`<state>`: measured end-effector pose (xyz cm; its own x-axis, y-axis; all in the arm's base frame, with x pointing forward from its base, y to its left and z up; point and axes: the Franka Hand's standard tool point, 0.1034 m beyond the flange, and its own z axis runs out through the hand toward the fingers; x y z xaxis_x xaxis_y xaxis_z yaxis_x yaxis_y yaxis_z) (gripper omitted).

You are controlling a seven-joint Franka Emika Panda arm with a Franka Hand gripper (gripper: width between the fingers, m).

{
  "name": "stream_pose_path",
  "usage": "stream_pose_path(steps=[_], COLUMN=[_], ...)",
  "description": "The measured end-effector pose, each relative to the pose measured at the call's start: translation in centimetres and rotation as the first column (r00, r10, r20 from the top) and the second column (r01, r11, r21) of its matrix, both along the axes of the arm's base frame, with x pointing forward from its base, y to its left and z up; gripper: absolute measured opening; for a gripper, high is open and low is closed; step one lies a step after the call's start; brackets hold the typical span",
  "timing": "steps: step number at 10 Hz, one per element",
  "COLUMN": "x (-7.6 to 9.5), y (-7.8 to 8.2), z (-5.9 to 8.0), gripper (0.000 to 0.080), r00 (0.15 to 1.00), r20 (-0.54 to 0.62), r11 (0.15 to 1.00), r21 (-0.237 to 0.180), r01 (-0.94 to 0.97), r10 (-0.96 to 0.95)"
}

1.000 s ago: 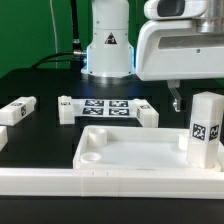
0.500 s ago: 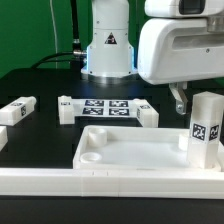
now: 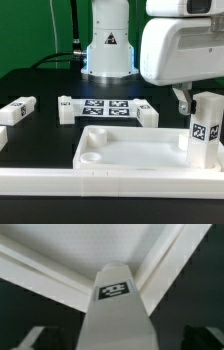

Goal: Assemble desk

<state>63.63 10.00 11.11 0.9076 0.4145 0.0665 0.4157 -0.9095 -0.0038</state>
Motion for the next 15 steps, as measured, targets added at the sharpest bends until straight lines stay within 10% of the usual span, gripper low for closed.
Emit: stream_pose_path(steps=[1, 2, 8, 15], x=[0.0, 0.0, 0.0, -0.1], y=[0.0, 0.0, 0.0, -1.6], z=[0.0, 0.0, 0.0, 0.0], gripper=[0.0456, 0.0283, 0.0288, 0.0295], r00=[1.000, 1.000, 0.957, 0.604], r20=[0.000, 0.000, -0.014, -0.041], r11=[1.000, 1.000, 0.957, 0.603], r21=[0.000, 0.000, 0.021, 0.033], r01=[0.000, 0.000, 0.291, 0.797], r10=[0.000, 0.000, -0.290, -0.796])
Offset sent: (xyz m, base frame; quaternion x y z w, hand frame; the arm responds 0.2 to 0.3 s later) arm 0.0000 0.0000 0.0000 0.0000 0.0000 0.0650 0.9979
